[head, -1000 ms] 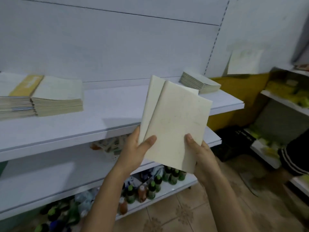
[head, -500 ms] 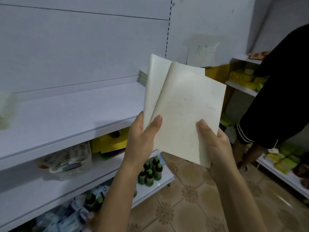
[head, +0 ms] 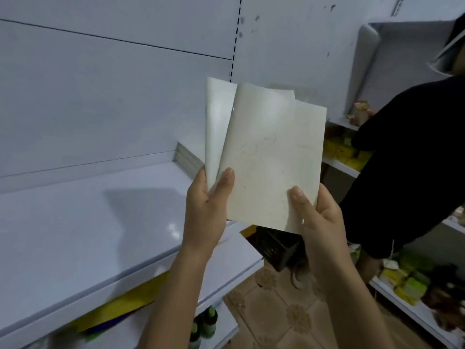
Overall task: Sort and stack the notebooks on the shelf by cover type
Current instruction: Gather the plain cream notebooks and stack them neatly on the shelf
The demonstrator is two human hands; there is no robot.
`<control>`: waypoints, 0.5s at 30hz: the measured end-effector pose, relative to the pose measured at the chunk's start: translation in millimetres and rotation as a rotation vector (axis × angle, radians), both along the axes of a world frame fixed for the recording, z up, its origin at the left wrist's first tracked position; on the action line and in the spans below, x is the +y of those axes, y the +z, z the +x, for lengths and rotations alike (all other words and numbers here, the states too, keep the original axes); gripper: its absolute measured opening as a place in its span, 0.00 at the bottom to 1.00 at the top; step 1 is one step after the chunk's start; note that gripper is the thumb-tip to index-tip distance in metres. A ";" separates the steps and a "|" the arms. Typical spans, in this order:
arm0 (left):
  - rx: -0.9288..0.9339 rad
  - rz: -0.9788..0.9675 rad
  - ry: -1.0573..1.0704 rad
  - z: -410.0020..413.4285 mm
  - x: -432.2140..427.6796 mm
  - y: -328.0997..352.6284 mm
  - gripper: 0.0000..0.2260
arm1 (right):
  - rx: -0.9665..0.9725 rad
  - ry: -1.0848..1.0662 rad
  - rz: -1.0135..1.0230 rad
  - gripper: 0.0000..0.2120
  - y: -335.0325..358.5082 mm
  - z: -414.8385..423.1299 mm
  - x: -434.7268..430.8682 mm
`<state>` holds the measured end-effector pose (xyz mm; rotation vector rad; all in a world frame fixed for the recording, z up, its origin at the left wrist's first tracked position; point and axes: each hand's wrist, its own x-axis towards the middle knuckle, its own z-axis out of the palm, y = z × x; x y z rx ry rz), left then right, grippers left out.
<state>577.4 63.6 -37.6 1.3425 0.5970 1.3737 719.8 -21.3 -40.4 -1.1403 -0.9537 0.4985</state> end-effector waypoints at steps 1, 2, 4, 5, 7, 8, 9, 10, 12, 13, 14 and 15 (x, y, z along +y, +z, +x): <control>0.014 0.007 0.009 6.8 13.6 1.6 0.13 | -0.015 -0.021 0.006 0.14 1.9 7.0 13.3; 0.029 0.013 0.014 13.5 26.4 2.5 0.14 | -0.031 -0.040 0.018 0.14 2.6 14.0 26.0; 0.052 0.032 0.008 25.7 46.3 2.1 0.13 | -0.076 -0.090 0.039 0.12 1.1 28.4 48.7; 0.071 0.039 0.009 30.5 53.1 0.7 0.13 | -0.098 -0.111 0.039 0.11 -0.2 35.3 58.4; 0.125 0.027 0.022 38.0 66.7 -4.1 0.13 | -0.146 -0.133 0.025 0.09 -3.8 47.9 78.0; 0.147 0.008 0.029 40.8 73.5 -6.2 0.14 | -0.181 -0.144 0.013 0.08 -5.9 53.1 88.2; 0.167 -0.009 0.042 43.7 81.4 -8.3 0.15 | -0.215 -0.155 0.000 0.08 -7.7 57.0 99.3; 0.189 -0.022 0.071 46.6 89.4 -10.3 0.16 | -0.237 -0.161 -0.014 0.07 -9.8 60.5 111.1; 0.228 -0.027 0.164 53.2 104.6 -13.1 0.10 | -0.232 -0.140 -0.042 0.05 -15.4 68.2 135.9; 0.251 -0.022 0.217 56.8 112.1 -14.7 0.08 | -0.220 -0.119 -0.058 0.05 -18.5 72.4 148.6; 0.288 -0.012 0.278 60.1 120.4 -16.6 0.07 | -0.210 -0.097 -0.074 0.05 -21.7 76.7 161.6; 0.338 0.002 0.340 62.9 129.0 -18.3 0.08 | -0.204 -0.080 -0.091 0.06 -24.3 81.4 174.7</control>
